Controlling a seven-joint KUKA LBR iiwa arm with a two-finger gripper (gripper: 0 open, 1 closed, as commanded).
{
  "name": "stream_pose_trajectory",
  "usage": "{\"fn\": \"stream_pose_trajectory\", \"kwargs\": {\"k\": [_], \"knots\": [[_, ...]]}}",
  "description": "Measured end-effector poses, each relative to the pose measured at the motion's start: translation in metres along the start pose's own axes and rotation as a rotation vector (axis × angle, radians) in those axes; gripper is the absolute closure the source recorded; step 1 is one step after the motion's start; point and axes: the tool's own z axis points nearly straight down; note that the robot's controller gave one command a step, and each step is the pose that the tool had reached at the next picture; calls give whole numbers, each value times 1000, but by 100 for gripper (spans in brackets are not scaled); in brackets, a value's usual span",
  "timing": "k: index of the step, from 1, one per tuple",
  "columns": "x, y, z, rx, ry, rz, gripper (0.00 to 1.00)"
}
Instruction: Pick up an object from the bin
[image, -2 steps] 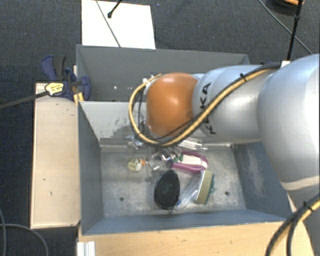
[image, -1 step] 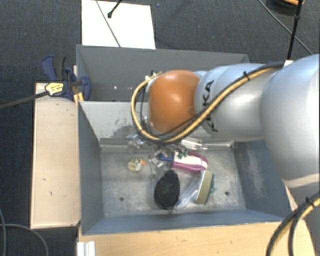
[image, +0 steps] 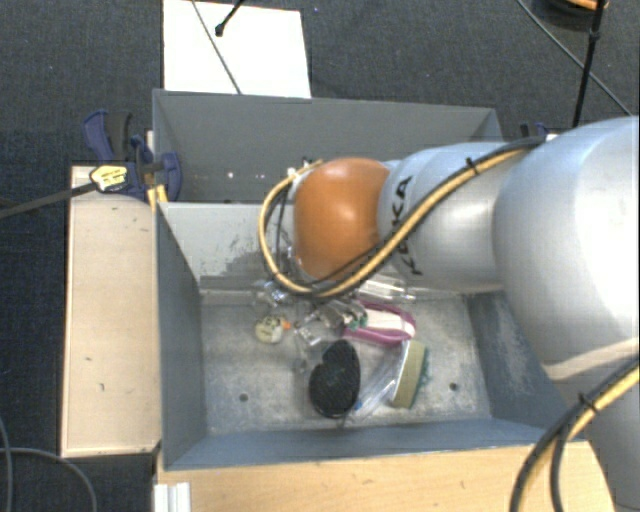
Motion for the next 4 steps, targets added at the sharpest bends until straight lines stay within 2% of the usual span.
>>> {"fn": "stream_pose_trajectory", "kwargs": {"k": [1,2,3,4], "knots": [[-1,0,-1,0,-1,4,0],[-1,0,-1,0,-1,7,100],[-2,0,-5,1,-5,13,100],[-4,-1,-64,3,-8,19,100]]}}
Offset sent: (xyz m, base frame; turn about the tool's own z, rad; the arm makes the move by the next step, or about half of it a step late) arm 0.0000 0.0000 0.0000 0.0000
